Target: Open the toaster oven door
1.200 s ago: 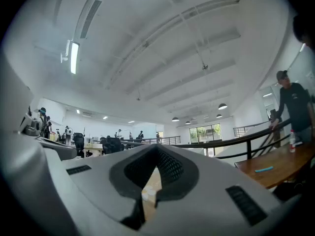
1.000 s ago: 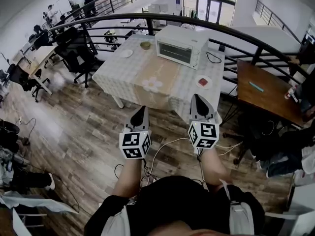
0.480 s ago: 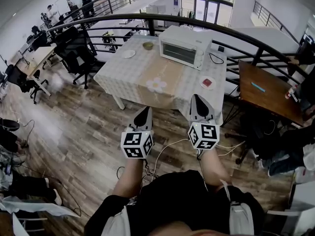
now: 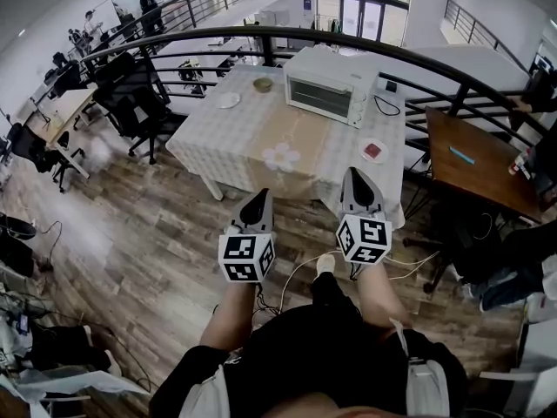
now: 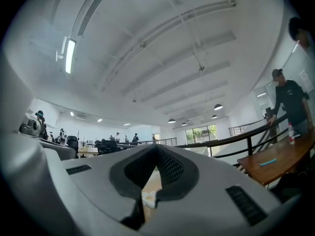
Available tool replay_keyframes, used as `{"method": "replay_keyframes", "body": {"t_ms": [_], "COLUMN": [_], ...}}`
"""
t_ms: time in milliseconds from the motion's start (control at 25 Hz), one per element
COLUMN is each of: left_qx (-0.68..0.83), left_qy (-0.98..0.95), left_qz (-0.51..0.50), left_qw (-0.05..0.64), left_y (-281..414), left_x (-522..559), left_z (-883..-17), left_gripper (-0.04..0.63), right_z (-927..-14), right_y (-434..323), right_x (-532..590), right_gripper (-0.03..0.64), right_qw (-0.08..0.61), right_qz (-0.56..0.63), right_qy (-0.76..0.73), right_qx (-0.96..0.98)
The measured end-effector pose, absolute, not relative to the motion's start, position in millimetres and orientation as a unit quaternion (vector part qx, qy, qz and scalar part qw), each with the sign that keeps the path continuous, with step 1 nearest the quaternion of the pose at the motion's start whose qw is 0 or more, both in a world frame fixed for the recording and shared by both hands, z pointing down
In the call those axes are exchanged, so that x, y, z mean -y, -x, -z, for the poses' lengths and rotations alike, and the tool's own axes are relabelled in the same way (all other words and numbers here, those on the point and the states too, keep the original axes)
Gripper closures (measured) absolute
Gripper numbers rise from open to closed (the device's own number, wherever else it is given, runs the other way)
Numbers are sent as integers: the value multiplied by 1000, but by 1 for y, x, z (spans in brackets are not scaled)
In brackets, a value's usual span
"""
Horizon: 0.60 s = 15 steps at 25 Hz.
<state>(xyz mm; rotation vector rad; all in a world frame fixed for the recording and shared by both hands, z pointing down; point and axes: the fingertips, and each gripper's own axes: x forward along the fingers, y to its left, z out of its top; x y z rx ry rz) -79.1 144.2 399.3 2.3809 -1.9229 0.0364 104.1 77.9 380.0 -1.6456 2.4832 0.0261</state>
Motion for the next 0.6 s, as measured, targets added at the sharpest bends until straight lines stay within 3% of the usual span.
{"method": "replay_keyframes", "body": {"t_ms": [600], "left_qx": [651], "left_qy": [-759], "left_qz": [4], "left_qw": [31], "left_y": [96], "left_x": [28], "left_z": [-398], "left_gripper": [583], "right_z": [-388], "right_y": [-99], "right_x": [108], "right_gripper": [615], "right_qw": [81], "right_qz": [13], "right_qy": [549], "right_qx": [-832]}}
